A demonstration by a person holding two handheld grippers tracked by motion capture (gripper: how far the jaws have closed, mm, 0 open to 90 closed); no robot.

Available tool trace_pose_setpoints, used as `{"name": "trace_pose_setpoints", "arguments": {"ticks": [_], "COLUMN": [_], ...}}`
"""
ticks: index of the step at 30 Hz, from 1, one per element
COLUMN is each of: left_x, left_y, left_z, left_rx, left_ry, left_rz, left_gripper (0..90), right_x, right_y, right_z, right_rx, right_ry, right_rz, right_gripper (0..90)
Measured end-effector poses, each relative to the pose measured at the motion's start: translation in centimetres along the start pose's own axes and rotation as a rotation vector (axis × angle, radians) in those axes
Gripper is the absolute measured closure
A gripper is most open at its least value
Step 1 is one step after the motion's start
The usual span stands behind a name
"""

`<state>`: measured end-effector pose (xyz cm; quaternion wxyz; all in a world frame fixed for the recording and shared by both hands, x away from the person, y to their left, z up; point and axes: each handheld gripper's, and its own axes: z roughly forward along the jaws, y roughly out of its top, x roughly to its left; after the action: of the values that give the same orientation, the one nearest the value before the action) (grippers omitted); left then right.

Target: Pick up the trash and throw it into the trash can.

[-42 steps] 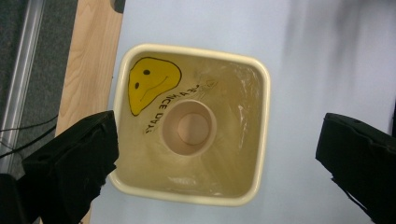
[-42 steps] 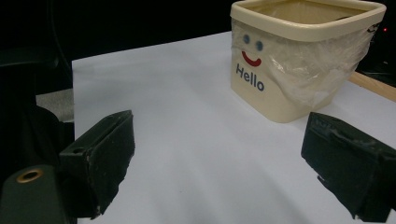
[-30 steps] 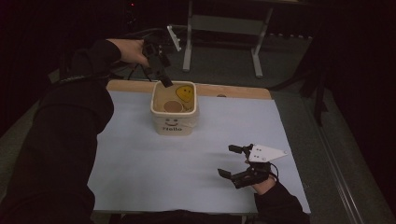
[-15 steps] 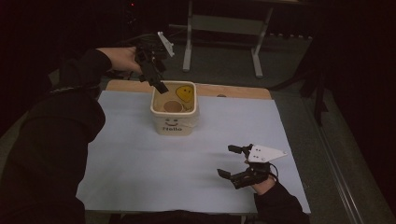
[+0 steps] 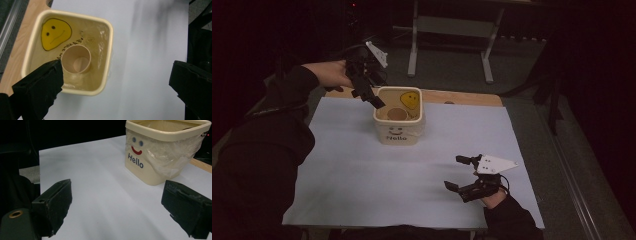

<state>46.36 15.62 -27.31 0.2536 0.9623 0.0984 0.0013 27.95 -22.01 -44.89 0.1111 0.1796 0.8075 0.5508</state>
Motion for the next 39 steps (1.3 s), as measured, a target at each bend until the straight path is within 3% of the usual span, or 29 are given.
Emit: {"name": "trace_pose_setpoints", "arguments": {"ticks": [4,7,11,18,21,33,39], "left_x": [-0.4,-0.8,-1.4,-2.5,-2.8,-4.6,-6.2], "left_y": [-0.7,-1.7,-2.4,-3.3,-3.6,-5.0,-5.9], "left_z": [0.3,0.4,0.7,1.6,2.1,2.9,4.1], "left_rx": [-0.007,-0.06,-0.081,-0.087,-0.079,-0.125,-0.11], "left_ry": [0.001,-0.008,-0.028,-0.046,-0.03,-0.045,-0.046], "left_rz": [-0.001,-0.022,-0.023,-0.031,-0.023,-0.014,-0.005], "left_gripper": [0.4,0.4,0.4,0.4,0.4,0.4,0.4], "right_x": [0.0,0.0,0.0,0.0,0.0,0.0,0.0], "right_y": [0.0,0.0,0.0,0.0,0.0,0.0,0.0], "right_z": [0.0,0.0,0.1,0.1,0.1,0.1,0.1], "right_rx": [0.0,0.001,0.003,0.004,0.007,0.004,0.005], "right_ry": [0.0,-0.003,-0.005,-0.005,-0.004,-0.005,-0.007], "right_rz": [0.0,-0.002,-0.005,0.0,0.0,-0.001,-0.002], "right_gripper": [9.5,9.5,9.5,9.5,9.5,9.5,9.5]}}
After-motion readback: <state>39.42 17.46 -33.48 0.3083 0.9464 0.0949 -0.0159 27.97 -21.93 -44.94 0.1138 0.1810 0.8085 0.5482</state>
